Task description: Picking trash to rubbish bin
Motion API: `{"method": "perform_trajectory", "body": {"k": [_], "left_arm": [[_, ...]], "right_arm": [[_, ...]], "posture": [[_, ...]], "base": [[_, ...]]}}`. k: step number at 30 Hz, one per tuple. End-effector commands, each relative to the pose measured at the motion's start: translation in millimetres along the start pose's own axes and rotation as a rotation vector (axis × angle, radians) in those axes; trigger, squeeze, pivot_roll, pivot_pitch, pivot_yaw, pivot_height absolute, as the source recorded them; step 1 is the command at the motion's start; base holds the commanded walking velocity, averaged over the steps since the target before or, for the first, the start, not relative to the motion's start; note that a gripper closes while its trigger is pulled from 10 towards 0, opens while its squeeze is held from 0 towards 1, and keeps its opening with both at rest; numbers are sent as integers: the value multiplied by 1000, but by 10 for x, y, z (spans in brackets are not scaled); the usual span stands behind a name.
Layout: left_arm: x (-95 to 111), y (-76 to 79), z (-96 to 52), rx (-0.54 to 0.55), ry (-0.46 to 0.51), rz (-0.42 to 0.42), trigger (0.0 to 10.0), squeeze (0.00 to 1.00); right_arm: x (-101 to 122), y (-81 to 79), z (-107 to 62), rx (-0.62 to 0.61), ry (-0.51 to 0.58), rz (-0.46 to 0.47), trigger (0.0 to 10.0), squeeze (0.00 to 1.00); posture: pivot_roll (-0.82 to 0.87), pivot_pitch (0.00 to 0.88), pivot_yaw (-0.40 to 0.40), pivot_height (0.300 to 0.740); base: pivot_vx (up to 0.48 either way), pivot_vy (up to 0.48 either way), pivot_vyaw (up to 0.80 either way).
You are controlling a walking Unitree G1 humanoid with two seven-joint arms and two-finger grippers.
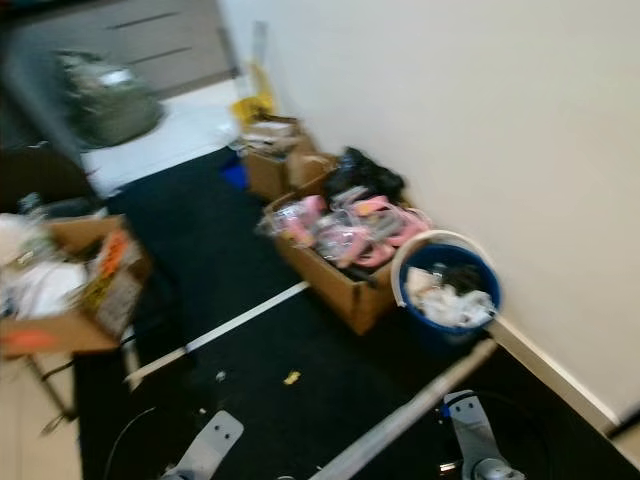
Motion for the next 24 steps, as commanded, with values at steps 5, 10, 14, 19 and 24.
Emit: {"method": "perform_trajectory", "body": {"k": [5, 10, 14, 19, 24], "left_arm": [[0, 22, 4, -6, -2, 4, 10000, 0], [-14, 29, 5, -4, -6, 3, 10000, 0], [-31, 37, 4, -5, -10, 4, 10000, 0], [-50, 42, 2, -5, -15, 5, 10000, 0], [-58, 46, 2, -5, -17, 5, 10000, 0]], "right_arm": [[102, 8, 8, 12, 39, 26, 10000, 0], [238, 16, 16, 22, 87, 34, 10000, 0], [349, 24, 19, 30, 125, 38, 10000, 0], [442, 9, 22, 42, 152, 32, 10000, 0], [510, -26, 23, 63, 177, 28, 10000, 0]], "posture": [[-53, 1, 65, 740], [-53, 1, 65, 740], [-55, 6, 64, 740], [-55, 8, 64, 740], [-54, 8, 63, 740]], "base": [[0, 0, 763], [0, 0, 760], [0, 0, 756], [0, 0, 756], [0, 0, 756]]}}
Point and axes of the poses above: a point about 5 cm out from each wrist's last joint towards the gripper, its own z axis pointing out of the wrist towards the gripper, its own x axis along the axis of the wrist's last joint, y = z × x, the point moved 1 cm from there along z, pointing out of the wrist towards the gripper, and after that the axes turned 5 degrees about -z, right-handed, at the moved point
